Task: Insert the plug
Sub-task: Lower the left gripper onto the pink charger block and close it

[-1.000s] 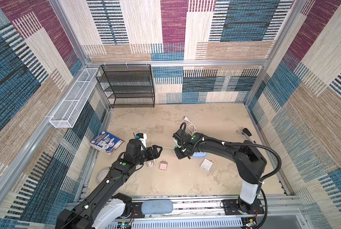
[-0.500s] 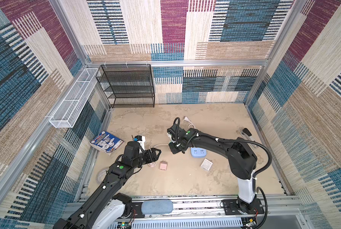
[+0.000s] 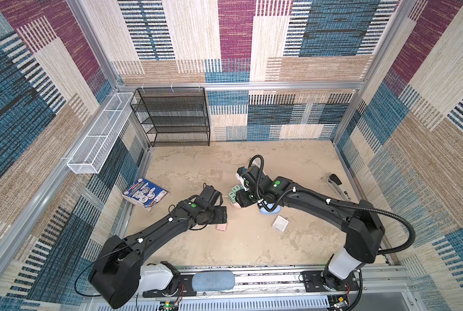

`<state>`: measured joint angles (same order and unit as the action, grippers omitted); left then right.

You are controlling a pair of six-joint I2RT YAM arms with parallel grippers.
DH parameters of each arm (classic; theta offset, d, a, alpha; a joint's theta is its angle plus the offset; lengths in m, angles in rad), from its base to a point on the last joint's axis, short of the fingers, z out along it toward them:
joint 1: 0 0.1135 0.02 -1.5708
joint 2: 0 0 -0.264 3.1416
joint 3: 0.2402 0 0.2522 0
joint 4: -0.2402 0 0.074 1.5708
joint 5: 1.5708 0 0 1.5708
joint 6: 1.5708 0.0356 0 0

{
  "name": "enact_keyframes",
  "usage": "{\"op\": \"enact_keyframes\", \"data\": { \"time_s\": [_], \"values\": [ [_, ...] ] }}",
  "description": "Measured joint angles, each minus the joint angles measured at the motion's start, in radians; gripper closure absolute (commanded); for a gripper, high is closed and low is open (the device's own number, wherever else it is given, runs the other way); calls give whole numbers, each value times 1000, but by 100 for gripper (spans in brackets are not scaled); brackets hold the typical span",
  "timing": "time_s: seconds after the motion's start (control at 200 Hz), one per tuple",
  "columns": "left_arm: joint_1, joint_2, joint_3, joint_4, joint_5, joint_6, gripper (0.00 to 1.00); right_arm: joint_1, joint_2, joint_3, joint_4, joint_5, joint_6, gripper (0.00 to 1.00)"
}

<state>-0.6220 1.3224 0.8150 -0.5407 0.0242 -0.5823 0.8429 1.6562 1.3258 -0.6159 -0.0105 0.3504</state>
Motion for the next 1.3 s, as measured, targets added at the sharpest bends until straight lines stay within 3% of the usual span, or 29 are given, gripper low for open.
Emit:
{"op": "enact_keyframes", "data": {
  "time_s": [0.361, 1.002, 1.297],
  "values": [
    [-64, 107, 73, -53, -44, 17, 20, -6, -98, -124, 53, 89, 37, 47],
    [-118, 313, 169, -109, -99, 47, 32, -27, -262, -278, 147, 93, 101, 48],
    [-127, 306, 134, -114, -68, 36, 31, -31, -282, -293, 148, 98, 105, 48]
  ]
}}
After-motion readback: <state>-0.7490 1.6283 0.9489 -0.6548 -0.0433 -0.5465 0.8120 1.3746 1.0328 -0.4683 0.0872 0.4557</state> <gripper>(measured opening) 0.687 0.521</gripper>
